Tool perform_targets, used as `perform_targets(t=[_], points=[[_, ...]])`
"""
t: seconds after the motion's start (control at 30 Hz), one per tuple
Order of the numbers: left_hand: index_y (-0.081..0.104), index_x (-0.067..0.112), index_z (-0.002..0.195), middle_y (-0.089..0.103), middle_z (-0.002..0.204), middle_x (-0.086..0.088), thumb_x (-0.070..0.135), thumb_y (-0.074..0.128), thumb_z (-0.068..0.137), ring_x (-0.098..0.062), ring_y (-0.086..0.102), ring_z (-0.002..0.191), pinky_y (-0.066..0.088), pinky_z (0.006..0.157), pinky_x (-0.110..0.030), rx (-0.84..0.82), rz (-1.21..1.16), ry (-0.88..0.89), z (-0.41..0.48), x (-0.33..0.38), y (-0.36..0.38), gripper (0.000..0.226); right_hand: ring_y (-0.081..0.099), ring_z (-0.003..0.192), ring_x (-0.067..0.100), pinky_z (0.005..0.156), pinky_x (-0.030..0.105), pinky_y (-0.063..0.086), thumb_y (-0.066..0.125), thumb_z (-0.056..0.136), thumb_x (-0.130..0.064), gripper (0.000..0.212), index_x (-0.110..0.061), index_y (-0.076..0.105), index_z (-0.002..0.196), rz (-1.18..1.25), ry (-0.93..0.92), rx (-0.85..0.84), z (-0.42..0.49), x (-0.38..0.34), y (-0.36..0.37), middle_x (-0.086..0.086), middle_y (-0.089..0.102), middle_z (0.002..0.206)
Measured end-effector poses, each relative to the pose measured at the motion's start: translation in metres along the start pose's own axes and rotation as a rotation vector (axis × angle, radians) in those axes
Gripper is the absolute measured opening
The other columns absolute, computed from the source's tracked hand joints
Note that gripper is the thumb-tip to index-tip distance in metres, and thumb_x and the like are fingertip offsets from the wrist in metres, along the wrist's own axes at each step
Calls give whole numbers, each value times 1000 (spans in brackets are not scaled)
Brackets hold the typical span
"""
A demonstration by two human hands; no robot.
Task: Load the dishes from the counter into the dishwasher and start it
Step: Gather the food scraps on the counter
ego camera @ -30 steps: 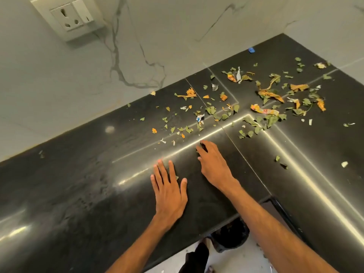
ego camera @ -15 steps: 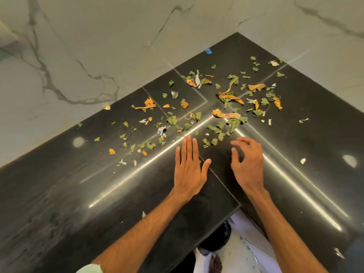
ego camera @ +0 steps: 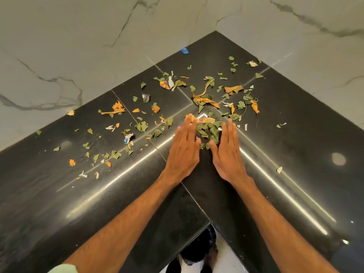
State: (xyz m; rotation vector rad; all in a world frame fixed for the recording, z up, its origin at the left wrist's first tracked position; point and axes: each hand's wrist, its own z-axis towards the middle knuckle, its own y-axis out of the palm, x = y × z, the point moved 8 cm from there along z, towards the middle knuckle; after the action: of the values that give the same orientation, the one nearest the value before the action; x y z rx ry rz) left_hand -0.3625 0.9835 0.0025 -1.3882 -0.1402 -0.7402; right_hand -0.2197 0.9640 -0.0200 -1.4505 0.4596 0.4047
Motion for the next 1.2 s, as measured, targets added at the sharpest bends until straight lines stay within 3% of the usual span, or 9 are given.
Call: perform_targets(t=[0.1, 0.23, 0.33, 0.47, 0.67, 0.77, 0.9, 1.03, 1.2], points=[[12, 12, 159, -1, 168, -8, 32, 36, 108, -19, -6, 155, 2, 126, -44, 83, 120, -135, 13, -28, -13, 61, -14, 155, 19, 127, 44, 3, 33, 107, -49, 70, -13, 5, 161, -25, -142, -59, 41, -10, -1, 5, -10, 169], [7, 15, 160, -2, 168, -9, 44, 25, 107, -26, -7, 154, 5, 125, -51, -48, 211, -276, 24, -58, 3, 63, -9, 155, 20, 125, 52, 2, 26, 107, -49, 63, -19, 15, 161, -129, -281, -223, 63, -24, 26, 5, -1, 169], [9, 16, 160, 0, 168, -7, 40, 22, 108, -24, -8, 154, 8, 124, -51, -105, 207, -182, 14, -52, 14, 59, -5, 156, 17, 126, 51, 5, 23, 107, -44, 59, -20, 18, 160, -138, -326, -230, 54, -27, 32, 3, 5, 169], [15, 14, 159, 5, 168, -2, 27, 30, 110, -11, -1, 154, 8, 126, -42, -100, -13, -75, -7, -30, 8, 54, -1, 155, 7, 127, 45, 5, 36, 109, -30, 52, -21, 26, 159, -26, -351, -240, 26, -22, 23, -4, 12, 168], [13, 19, 160, 7, 168, 7, 26, 33, 110, -2, 4, 152, 12, 125, -28, -125, -218, -84, -15, -13, 5, 54, 31, 148, 7, 125, 31, 17, 52, 103, -12, 37, -16, 56, 140, 250, -188, 2, 18, 1, -32, -2, 45, 155], [9, 20, 160, 3, 168, 7, 29, 32, 110, 0, 2, 152, 11, 125, -29, -144, -253, -77, -5, -3, 12, 56, 37, 145, 9, 121, 40, 32, 53, 100, -6, 39, -15, 57, 138, 242, -115, 67, 30, 17, -46, -2, 47, 153], [11, 20, 160, 2, 168, 10, 29, 31, 111, 5, 2, 150, 8, 122, -18, -166, -334, -16, 10, 20, 14, 54, 40, 144, 14, 118, 42, 37, 53, 96, 1, 42, -14, 59, 136, 207, -161, 36, 41, 21, -47, 1, 49, 152], [25, 25, 155, 23, 163, 9, 27, 36, 109, 3, 28, 143, 25, 116, -16, -70, -357, 7, 26, 17, -1, 47, 28, 151, 20, 123, 46, 26, 58, 95, -1, 45, -14, 56, 138, 141, -47, 145, 79, 47, -68, 6, 40, 158], [43, 15, 143, 37, 153, 1, 26, 44, 106, -6, 31, 143, 28, 118, -24, 46, -219, 22, 28, -3, -7, 38, -1, 156, 22, 123, 52, 2, 56, 100, -42, 66, -21, 29, 157, -21, 139, -23, 137, 91, -56, 5, 7, 169]])
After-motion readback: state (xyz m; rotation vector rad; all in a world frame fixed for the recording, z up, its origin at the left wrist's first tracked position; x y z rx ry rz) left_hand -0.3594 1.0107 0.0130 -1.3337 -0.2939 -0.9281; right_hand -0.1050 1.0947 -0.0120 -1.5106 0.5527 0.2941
